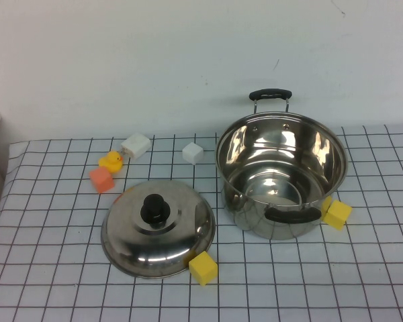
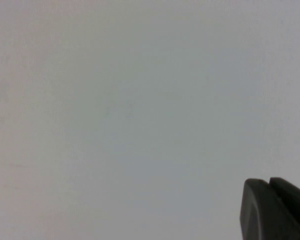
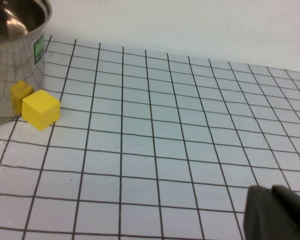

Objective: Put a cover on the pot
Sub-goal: Pick up the pot lid

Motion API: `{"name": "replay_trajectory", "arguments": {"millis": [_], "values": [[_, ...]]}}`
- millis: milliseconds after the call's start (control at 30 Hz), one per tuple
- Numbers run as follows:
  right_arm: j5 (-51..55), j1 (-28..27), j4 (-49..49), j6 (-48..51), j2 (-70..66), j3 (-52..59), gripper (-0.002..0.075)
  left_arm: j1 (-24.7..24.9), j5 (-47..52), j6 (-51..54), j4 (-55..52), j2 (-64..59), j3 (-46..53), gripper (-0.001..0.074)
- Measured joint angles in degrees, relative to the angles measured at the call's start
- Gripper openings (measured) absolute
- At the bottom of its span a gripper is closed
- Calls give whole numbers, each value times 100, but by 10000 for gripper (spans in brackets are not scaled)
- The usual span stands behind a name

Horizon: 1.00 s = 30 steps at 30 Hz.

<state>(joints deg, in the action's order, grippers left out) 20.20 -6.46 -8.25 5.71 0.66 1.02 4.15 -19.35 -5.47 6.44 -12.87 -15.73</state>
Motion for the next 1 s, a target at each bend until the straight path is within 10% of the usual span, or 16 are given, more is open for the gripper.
{"name": "replay_trajectory", "arguments": {"millis": [600, 1000], "values": [[0, 0, 0, 0, 0, 0, 9, 0, -3944, -1462, -2167, -5384, -385, 6], [0, 0, 0, 0, 0, 0, 9, 71, -4516, -2341, -3330, -8529, -1249, 417]]}}
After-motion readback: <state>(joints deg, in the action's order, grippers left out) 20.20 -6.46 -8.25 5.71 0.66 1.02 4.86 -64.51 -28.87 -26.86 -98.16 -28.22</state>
